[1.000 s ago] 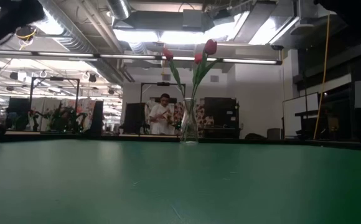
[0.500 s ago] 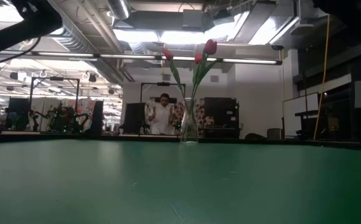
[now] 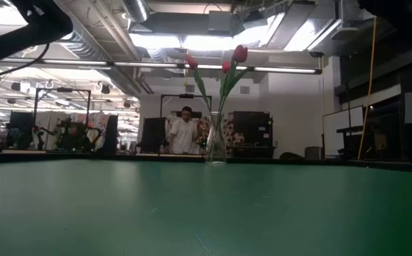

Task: Sort flowers into vase by color
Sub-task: Put the white tulip into the bottom left transparent vase

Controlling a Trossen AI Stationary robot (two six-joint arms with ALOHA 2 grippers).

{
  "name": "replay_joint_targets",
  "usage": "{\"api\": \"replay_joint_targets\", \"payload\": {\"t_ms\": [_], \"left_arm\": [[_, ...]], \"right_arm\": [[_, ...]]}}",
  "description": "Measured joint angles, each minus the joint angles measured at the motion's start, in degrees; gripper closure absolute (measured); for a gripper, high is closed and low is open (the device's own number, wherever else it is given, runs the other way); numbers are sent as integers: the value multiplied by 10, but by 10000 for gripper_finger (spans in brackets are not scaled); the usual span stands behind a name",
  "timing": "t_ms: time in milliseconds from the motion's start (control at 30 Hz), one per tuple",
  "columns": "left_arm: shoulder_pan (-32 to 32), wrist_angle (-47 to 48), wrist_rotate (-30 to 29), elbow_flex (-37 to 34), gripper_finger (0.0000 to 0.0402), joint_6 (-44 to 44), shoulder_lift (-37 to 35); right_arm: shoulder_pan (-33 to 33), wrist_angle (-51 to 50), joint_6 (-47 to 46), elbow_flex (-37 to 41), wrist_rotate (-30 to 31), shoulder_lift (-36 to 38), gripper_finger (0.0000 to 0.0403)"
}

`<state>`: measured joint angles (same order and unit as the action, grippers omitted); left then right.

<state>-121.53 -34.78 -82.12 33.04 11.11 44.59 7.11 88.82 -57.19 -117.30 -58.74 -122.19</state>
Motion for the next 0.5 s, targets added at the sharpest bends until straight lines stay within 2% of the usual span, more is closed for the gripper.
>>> {"api": "replay_joint_targets", "payload": {"t_ms": [267, 500], "left_arm": [[58, 30, 49, -47, 199, 107, -13], [105, 28, 106, -69, 198, 88, -51]], "right_arm": [[0, 0, 0, 0, 0, 0, 237], [0, 0, 0, 0, 0, 0, 237]]}}
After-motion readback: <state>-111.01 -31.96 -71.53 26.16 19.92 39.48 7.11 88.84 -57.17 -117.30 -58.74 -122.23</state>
